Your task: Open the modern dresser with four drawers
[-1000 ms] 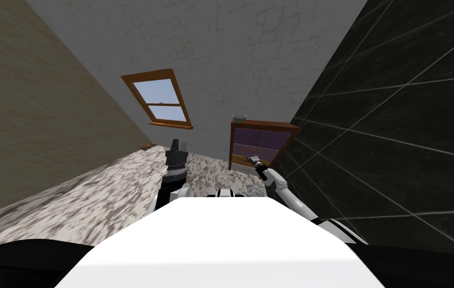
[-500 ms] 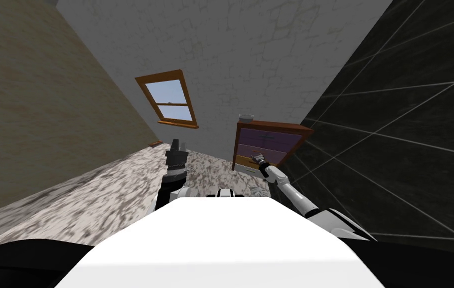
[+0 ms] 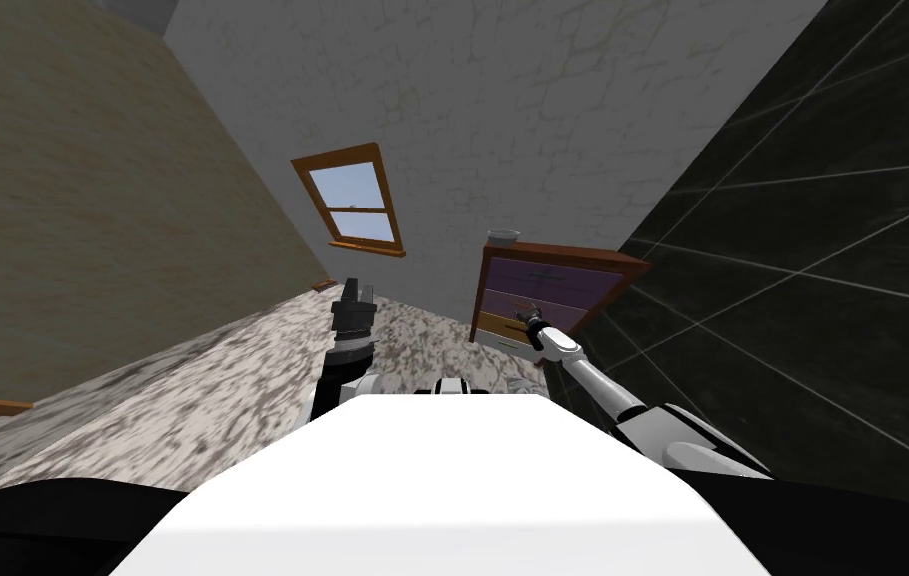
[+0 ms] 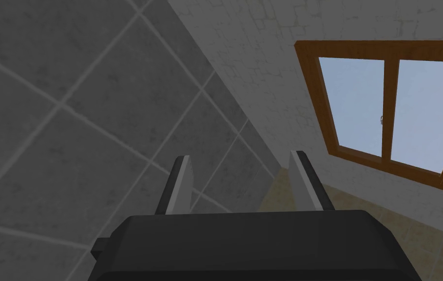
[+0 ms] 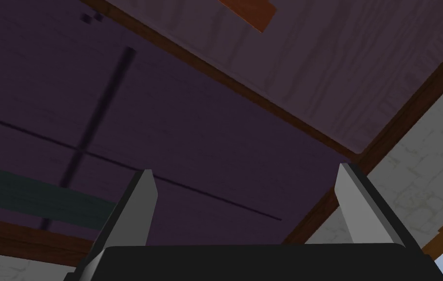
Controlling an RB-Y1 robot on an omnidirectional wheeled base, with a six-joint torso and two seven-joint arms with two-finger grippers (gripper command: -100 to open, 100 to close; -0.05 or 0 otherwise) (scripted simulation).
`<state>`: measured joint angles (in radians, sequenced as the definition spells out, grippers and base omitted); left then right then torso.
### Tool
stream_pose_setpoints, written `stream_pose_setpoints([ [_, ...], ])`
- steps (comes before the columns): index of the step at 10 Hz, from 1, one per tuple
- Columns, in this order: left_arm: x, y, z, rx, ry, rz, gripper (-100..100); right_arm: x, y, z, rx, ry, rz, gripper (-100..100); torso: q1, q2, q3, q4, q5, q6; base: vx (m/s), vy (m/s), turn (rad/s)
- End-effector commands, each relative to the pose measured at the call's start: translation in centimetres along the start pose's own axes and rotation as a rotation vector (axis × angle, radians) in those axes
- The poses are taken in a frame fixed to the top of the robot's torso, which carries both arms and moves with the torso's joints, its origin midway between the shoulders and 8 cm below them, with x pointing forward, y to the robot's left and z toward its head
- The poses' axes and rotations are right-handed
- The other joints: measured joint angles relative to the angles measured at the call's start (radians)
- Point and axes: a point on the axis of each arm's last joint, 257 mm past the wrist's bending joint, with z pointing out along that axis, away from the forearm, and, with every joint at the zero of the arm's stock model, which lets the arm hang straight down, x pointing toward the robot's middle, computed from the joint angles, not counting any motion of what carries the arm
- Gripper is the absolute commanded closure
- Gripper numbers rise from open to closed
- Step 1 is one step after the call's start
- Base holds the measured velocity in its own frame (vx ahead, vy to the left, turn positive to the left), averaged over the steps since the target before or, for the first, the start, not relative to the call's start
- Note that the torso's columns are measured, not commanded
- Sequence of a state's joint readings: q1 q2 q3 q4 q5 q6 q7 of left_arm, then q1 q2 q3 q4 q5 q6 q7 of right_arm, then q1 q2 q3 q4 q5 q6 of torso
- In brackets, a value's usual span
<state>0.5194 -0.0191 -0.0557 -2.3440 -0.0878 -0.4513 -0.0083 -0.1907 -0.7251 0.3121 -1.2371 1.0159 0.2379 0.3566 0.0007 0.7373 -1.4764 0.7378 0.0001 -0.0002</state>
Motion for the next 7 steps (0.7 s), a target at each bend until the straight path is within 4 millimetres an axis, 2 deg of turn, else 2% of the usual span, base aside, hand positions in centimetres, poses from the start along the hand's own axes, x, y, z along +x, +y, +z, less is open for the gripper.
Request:
stream_pose_setpoints([
  [1,0.0,0.0,0.0,0.000,0.000,0.000,0,0.9,-4.0,0.8,0.076,0.032,-0.126,-100,0.001,0.000,0.000,0.000,0.001,0.000,0.010,0.057,0.065],
  [2,0.0,0.0,0.0,0.000,0.000,0.000,0,0.9,-4.0,0.8,0.076,0.032,-0.126,-100,-0.001,0.001,0.001,0.000,0.000,0.001,0.005,0.024,-0.019],
  [3,0.0,0.0,0.0,0.000,0.000,0.000,0,1.3,-6.7,1.1,0.126,0.051,-0.203,-100,-0.003,0.002,0.001,0.001,-0.001,0.001,0.004,0.033,0.084],
  [4,0.0,0.0,0.0,0.000,0.000,0.000,0,1.3,-6.7,1.1,0.126,0.051,-0.203,-100,-0.002,0.001,0.001,0.001,0.000,0.000,0.005,0.027,0.077],
  [6,0.0,0.0,0.0,0.000,0.000,0.000,0,1.4,-11.8,1.5,0.218,0.080,-0.344,-100,0.000,0.000,0.000,0.000,0.000,0.000,0.011,0.054,0.123],
  [7,0.0,0.0,0.0,0.000,0.000,0.000,0,1.7,-11.8,1.5,0.218,0.087,-0.335,-100,0.001,0.000,0.000,0.000,0.001,0.000,0.012,0.045,0.057],
])
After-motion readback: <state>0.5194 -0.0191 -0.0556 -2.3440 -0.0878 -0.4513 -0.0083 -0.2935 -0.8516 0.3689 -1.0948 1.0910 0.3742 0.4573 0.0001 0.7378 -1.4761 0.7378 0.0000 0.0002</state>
